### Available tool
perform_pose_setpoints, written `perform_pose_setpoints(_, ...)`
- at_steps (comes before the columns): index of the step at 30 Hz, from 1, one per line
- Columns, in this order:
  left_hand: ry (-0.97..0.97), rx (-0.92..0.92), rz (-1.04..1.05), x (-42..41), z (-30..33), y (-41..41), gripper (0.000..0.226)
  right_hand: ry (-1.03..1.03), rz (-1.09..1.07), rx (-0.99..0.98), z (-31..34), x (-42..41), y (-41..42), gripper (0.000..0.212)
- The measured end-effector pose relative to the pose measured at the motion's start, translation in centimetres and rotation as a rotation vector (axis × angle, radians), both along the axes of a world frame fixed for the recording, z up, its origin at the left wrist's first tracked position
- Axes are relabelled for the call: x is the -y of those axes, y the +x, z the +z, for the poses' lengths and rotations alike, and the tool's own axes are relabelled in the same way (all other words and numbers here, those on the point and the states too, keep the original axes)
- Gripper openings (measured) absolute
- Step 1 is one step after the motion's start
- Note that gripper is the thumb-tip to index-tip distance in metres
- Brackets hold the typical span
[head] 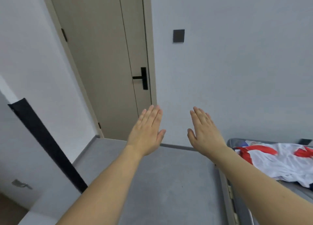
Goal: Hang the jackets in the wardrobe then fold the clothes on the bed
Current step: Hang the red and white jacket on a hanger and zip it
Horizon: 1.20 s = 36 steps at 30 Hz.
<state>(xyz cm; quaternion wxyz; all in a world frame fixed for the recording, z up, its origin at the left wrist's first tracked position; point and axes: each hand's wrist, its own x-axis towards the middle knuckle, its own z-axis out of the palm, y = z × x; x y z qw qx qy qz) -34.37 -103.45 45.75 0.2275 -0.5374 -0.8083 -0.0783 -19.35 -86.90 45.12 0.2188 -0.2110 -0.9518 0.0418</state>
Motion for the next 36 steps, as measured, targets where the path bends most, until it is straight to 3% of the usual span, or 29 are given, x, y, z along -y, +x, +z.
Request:
perform_pose_setpoints(16,-0.176,0.134,-0.283,-35.2,-8.2,-7.6,0.069,-0.375,-0.483,0.046,-8.9,-27.5,1.4,0.06)
perform_pose_setpoints(21,-0.334,0.135,-0.398,-46.9,-12.5,-2.6,0.071,-0.53,-0.684,0.037,-13.1,-36.0,7.7,0.061)
perform_pose_setpoints(26,-0.485,0.098,-0.436,-58.6,-16.7,3.4,0.069,-0.819,-0.895,0.023,-18.8,-45.5,15.0,0.066)
perform_pose_setpoints(29,-0.587,0.132,-0.453,-66.0,-19.8,6.7,0.067,-0.975,-1.025,-0.033,-22.6,-51.5,18.9,0.056)
perform_pose_setpoints(33,-0.719,0.332,-0.501,-75.9,-25.5,11.1,0.063,-1.217,-1.23,-0.184,-28.2,-59.4,22.4,0.063)
perform_pose_setpoints(36,-0.822,0.507,-0.532,-83.0,-32.9,14.9,0.061,-1.319,-1.371,-0.324,-34.0,-64.8,24.2,0.052)
